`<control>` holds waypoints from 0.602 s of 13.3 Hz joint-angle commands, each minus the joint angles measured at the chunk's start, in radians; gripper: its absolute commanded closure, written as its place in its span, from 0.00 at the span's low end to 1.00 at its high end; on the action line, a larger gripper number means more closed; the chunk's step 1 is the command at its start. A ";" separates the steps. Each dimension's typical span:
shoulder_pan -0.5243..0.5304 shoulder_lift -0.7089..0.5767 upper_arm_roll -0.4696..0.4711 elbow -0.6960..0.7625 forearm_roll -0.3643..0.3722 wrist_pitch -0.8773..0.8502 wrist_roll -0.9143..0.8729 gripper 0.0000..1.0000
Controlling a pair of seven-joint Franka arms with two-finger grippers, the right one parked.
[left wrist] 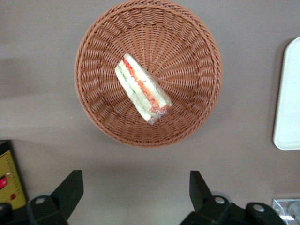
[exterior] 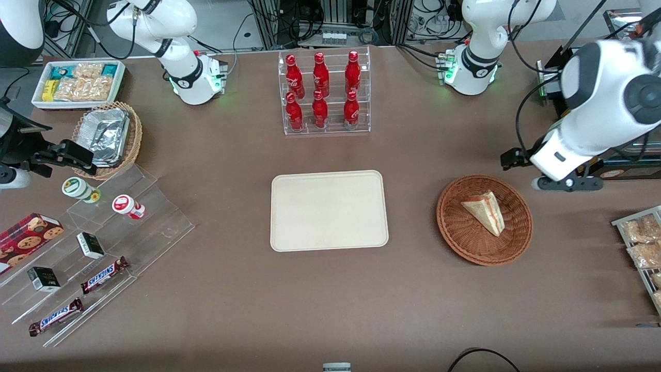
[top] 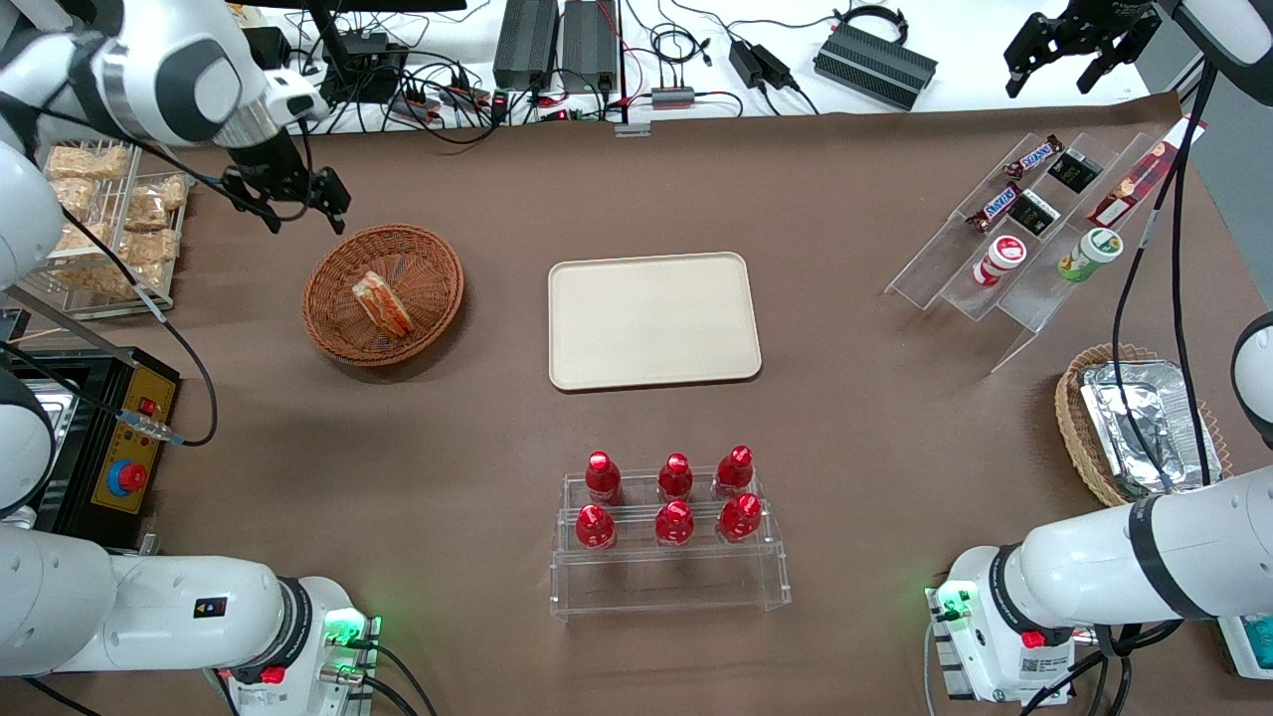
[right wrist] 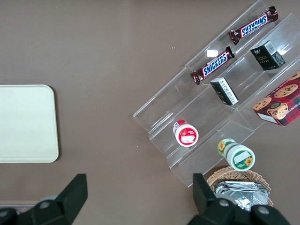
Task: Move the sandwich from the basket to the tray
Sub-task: 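Move the left gripper over the sandwich in the wicker basket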
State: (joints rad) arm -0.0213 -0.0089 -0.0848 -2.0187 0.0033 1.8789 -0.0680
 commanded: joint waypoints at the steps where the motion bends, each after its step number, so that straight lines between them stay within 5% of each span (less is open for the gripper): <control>1: -0.002 -0.011 0.004 -0.121 -0.009 0.144 0.004 0.00; 6: 0.000 0.053 0.005 -0.166 -0.009 0.267 -0.027 0.00; 8: 0.000 0.075 0.005 -0.167 -0.009 0.308 -0.164 0.00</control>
State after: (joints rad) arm -0.0197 0.0565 -0.0811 -2.1806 0.0011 2.1482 -0.1349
